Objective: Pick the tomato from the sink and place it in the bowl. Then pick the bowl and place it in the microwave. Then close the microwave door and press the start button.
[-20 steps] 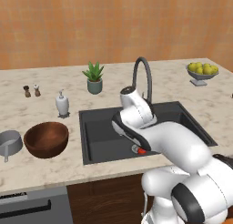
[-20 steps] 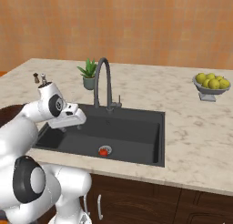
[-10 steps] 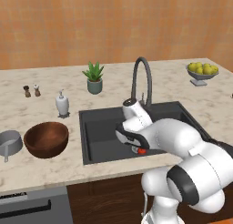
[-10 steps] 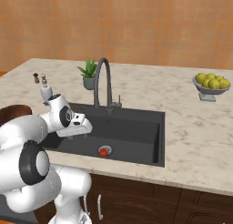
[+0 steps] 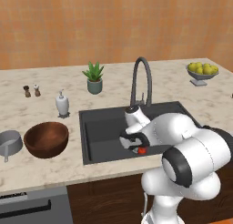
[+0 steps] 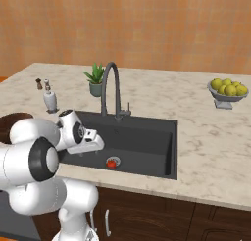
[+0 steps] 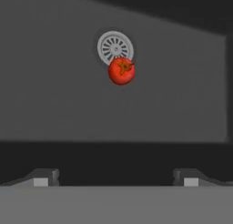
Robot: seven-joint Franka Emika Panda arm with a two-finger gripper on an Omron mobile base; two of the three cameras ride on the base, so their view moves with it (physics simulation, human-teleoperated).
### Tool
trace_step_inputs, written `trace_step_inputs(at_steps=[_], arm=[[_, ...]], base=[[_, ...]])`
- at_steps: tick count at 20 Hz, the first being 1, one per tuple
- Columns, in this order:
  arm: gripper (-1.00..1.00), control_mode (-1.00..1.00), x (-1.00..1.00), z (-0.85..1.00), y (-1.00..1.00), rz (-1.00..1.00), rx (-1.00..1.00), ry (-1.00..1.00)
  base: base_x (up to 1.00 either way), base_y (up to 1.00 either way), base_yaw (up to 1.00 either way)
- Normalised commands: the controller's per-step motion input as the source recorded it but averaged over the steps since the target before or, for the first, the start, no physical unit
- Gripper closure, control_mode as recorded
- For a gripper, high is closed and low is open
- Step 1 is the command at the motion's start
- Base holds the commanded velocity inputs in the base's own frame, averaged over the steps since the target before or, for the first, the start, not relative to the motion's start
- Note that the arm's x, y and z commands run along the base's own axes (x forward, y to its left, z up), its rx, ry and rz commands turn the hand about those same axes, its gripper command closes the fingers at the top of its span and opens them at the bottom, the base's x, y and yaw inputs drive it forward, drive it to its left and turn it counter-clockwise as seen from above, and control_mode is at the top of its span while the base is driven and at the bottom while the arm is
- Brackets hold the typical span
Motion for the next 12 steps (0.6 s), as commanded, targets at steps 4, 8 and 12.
trace_step_inputs(at_steps=[4,8,12], arm=[[-1.0,-1.0,0.1,-0.34,-0.11,0.0,0.0,0.08],[-1.0,-1.0,0.14,-0.19,-0.25,0.0,0.0,0.09],[-1.0,-1.0,0.09,-0.21,-0.24,0.0,0.0,0.06]], base=[[0.0,0.0,0.0],[0.0,0.0,0.0],[0.0,0.0,0.0]])
